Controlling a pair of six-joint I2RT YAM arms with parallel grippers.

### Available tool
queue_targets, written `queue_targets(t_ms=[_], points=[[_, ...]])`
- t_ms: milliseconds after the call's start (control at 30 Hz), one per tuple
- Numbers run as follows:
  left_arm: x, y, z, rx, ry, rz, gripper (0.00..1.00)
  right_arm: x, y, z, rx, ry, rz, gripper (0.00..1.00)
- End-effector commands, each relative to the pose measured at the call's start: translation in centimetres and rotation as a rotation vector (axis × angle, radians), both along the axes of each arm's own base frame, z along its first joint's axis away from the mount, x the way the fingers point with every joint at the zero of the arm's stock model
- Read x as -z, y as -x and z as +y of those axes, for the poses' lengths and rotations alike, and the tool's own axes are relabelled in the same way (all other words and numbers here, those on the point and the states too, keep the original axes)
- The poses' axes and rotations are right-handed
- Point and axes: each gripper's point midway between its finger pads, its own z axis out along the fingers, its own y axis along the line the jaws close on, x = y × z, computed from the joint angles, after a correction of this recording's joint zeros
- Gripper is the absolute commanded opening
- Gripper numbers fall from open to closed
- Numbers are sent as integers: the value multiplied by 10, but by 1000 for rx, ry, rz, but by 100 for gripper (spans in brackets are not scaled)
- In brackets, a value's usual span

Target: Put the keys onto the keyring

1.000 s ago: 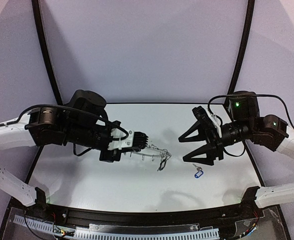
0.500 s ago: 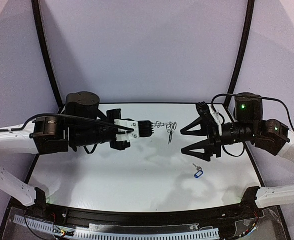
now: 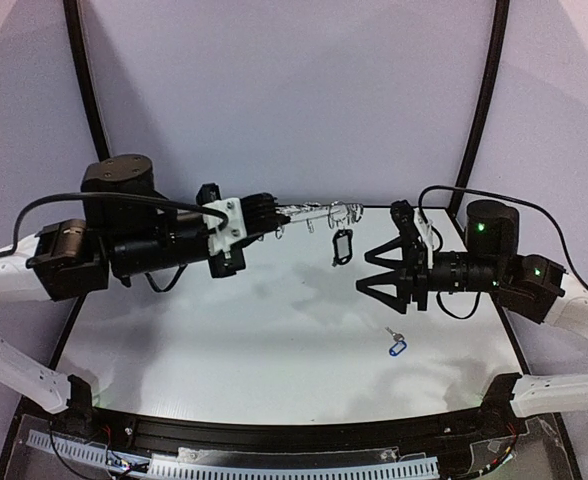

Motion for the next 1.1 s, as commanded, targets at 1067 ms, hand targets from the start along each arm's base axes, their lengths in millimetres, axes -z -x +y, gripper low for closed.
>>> queue_targets(t_ms=[1067], points=[[-52,54,20,237,185,10,1,-81,11,19,-311,-413,248,59]])
